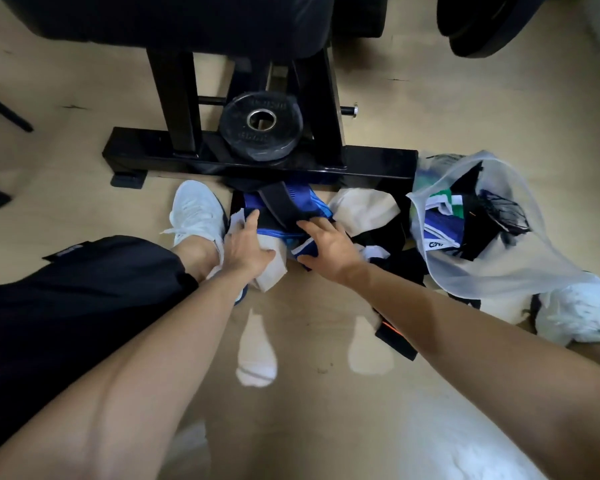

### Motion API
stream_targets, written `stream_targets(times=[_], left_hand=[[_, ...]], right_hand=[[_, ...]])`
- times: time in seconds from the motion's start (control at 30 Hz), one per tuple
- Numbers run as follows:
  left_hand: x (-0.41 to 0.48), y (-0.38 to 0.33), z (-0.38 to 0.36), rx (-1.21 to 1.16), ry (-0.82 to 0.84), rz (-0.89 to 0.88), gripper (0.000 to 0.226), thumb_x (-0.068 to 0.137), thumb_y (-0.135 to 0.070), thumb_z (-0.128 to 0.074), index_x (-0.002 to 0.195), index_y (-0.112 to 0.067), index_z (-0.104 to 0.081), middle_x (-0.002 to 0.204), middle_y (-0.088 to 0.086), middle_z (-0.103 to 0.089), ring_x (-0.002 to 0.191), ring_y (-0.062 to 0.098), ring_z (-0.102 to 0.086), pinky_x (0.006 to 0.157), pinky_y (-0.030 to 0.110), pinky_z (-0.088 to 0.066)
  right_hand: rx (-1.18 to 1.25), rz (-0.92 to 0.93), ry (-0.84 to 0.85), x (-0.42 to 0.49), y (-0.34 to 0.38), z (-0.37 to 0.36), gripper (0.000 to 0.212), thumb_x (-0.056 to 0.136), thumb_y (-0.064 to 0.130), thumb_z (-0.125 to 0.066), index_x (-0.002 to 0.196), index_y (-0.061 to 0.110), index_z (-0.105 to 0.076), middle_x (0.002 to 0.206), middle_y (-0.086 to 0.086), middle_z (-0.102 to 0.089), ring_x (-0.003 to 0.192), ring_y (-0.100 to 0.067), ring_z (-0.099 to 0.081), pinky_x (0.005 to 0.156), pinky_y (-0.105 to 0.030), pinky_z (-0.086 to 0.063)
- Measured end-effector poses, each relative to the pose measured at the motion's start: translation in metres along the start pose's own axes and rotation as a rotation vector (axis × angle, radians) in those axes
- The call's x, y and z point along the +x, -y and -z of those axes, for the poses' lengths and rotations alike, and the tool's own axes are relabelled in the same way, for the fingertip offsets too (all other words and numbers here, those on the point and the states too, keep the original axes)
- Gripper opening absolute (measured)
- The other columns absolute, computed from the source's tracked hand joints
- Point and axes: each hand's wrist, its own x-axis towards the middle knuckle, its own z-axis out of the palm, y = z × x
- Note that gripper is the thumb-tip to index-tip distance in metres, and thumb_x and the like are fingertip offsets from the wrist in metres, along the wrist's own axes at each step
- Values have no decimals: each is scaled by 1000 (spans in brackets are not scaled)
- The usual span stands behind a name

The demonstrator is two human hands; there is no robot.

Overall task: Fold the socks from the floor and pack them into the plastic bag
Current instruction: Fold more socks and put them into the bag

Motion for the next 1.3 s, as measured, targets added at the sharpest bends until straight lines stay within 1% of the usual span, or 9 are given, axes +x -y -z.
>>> stream_targets(times=[0.13,0.27,0.43,0.7,0.8,0.93,1.07,1.13,1.3], left_hand=[[-1,1,-9,-197,-50,-26,67,88,-12,-70,149,-26,-46,147,4,-53,133,24,-51,105,28,-42],[-6,5,-10,-345,-54,-82,51,83,-13,-76,131,-24,-65,125,-2,-69,117,16,-61,95,19,-43],[-15,6,-4,-538,97,-143,39,80,-19,-83,117,-26,-72,104,-6,-75,98,14,-71,91,38,-58],[-45,-58,22,-754,200,-202,31,81,-10,-83,111,-16,-76,92,6,-79,92,20,-75,84,34,-60],[-60,-84,32,-745,157,-231,28,80,-10,-83,106,-16,-78,94,3,-79,93,18,-75,85,36,-61],[-83,-112,48,-725,100,-273,24,79,-12,-84,101,-18,-79,86,0,-78,88,18,-74,79,31,-60],[-102,-125,67,-600,151,-296,21,81,-15,-83,100,-22,-78,78,3,-77,74,14,-72,70,29,-59],[-114,-126,75,-526,232,-285,25,84,-19,-81,108,-16,-76,81,6,-78,73,18,-74,72,31,-61],[-157,-116,90,-380,539,-223,20,95,-30,-69,113,-22,-72,107,3,-76,94,14,-73,90,30,-59]], right_hand=[[-22,41,38,26,5,-11,83,88,39,-65,155,41,-16,155,-2,-33,129,-35,-37,112,-44,-32],[7,32,99,32,7,-13,82,83,46,-68,152,45,-24,148,0,-39,127,-32,-36,110,-46,-28],[234,-18,146,14,-1,-7,91,70,55,-80,148,41,-34,143,-2,-43,134,-28,-38,114,-51,-30],[591,-66,60,-60,1,40,97,66,56,-84,147,39,-34,135,6,-46,128,-13,-46,105,-30,-44],[582,-99,-76,-86,12,61,95,69,40,-88,148,30,-35,128,5,-42,116,-8,-47,97,-20,-39],[536,-89,-240,-116,12,82,74,76,32,-83,141,25,-48,120,4,-54,107,-11,-56,93,-20,-46],[473,-78,-291,-144,12,108,27,84,19,-75,111,21,-70,85,12,-65,75,-5,-60,68,-5,-42],[539,-84,-268,-156,8,115,9,87,13,-70,94,18,-74,78,4,-70,69,-6,-60,66,-12,-45],[765,-120,-201,-190,-4,129,6,90,8,-69,85,9,-72,73,-1,-68,64,-7,-58,61,-21,-48]])
